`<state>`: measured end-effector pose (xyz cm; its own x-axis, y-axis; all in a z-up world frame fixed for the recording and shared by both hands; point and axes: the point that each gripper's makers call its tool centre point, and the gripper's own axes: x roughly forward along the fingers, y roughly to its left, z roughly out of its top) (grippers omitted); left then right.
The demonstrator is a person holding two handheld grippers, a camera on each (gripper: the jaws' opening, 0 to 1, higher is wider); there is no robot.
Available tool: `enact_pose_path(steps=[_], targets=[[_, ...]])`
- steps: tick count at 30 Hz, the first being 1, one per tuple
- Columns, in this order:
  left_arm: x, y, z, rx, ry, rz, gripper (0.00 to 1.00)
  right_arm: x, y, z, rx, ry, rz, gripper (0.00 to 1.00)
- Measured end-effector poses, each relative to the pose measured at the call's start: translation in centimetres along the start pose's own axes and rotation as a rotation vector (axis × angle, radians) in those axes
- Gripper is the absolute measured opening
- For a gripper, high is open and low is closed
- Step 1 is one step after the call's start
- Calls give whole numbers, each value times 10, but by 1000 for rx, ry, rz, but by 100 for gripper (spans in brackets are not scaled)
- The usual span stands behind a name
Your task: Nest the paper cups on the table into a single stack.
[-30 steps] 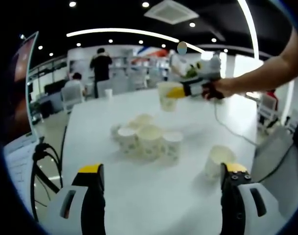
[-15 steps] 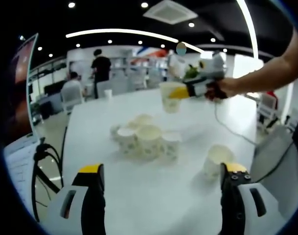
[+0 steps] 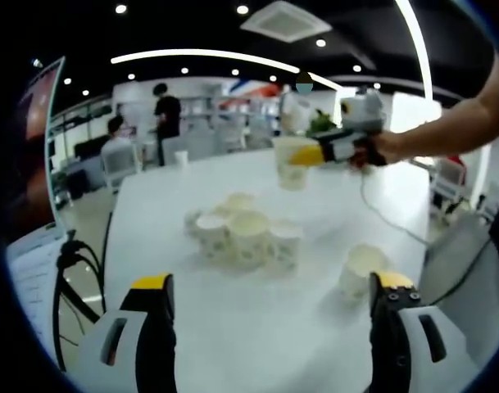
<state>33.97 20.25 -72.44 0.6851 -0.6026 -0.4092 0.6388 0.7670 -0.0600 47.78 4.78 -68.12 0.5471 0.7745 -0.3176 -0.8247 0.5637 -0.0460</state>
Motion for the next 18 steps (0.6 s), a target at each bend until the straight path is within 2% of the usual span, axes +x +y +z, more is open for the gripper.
enact_pose_path(steps=[9,18], targets=[[-2,-1,1,8,2,-8,98,-7,10,2,3,-3,2,39],[-8,2,1,6,-7,0,98,-15,18,11,-2,-14,7,39]])
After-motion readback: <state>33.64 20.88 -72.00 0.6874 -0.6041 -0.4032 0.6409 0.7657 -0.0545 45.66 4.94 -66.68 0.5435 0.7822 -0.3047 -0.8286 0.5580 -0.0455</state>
